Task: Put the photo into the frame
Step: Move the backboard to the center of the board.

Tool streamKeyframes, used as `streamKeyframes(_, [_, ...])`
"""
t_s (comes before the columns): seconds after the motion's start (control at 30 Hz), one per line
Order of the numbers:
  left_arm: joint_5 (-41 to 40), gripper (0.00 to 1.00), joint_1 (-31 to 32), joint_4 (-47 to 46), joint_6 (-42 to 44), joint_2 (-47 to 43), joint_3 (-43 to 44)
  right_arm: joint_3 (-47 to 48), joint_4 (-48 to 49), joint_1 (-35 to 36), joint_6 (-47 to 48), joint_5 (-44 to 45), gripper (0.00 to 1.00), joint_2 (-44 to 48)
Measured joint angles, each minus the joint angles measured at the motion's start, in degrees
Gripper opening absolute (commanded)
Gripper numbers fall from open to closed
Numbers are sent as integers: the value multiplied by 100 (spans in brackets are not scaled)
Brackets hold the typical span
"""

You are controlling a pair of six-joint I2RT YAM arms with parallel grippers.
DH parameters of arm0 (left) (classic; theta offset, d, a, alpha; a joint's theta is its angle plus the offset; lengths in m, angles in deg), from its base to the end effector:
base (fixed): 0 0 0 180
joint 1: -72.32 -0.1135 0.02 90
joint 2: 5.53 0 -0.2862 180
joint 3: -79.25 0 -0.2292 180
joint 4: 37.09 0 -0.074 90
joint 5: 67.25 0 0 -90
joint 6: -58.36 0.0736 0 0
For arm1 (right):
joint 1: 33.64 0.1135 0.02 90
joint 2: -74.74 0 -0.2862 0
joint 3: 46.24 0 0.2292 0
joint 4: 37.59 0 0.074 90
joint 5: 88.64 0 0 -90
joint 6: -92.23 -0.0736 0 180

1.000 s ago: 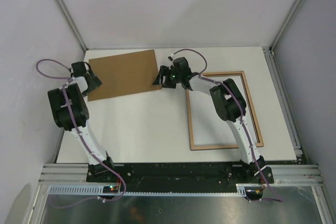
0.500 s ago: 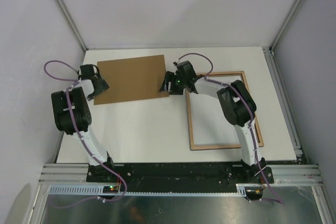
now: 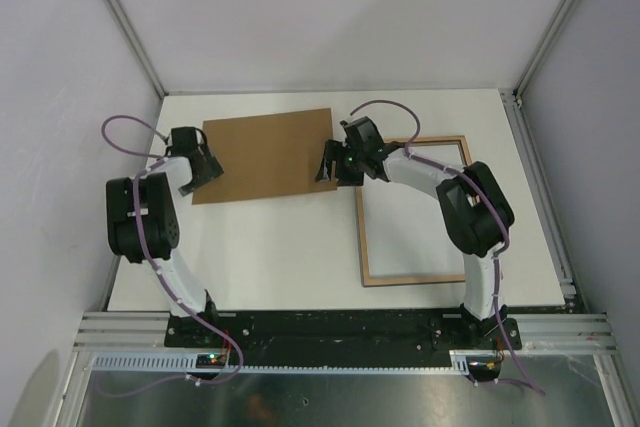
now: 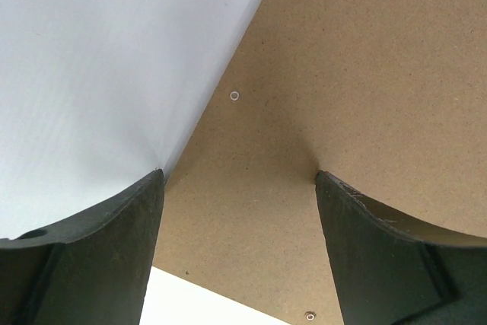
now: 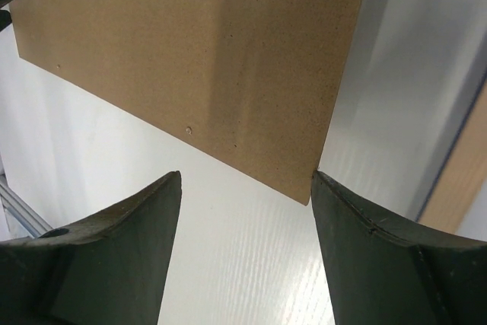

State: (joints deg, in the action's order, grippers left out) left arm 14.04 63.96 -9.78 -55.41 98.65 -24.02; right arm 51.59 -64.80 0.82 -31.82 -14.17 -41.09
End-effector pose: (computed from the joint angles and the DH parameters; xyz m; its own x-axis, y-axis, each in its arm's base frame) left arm 0.3725 0.0660 0.1655 -0.6467 -0.4977 -0.5779 -0.5363 0.8355 -0.1194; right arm 0.3721 0.2792 0.1974 -0.8772 0.0523 -0.4773 -0.2529 0.7946 0.5519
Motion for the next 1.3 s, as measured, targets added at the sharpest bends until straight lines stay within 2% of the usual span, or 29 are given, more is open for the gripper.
streamKeyframes(0.3, [-66, 81, 531, 17, -160, -37, -44, -442, -570, 0, 188, 400, 72, 627])
streamKeyframes(0.77, [-216, 81, 1576, 68, -455, -35, -42, -1858, -1084, -96, 323, 625, 72, 1904])
streamKeyframes(1.0, [-153, 82, 2000, 85, -616, -26, -15, -2308, -1019, -662, 400, 479, 75, 2271])
streamKeyframes(1.3, [162, 82, 2087, 98, -686, -24, 17, -2310, -496, -1331, 525, 72, 77, 2358])
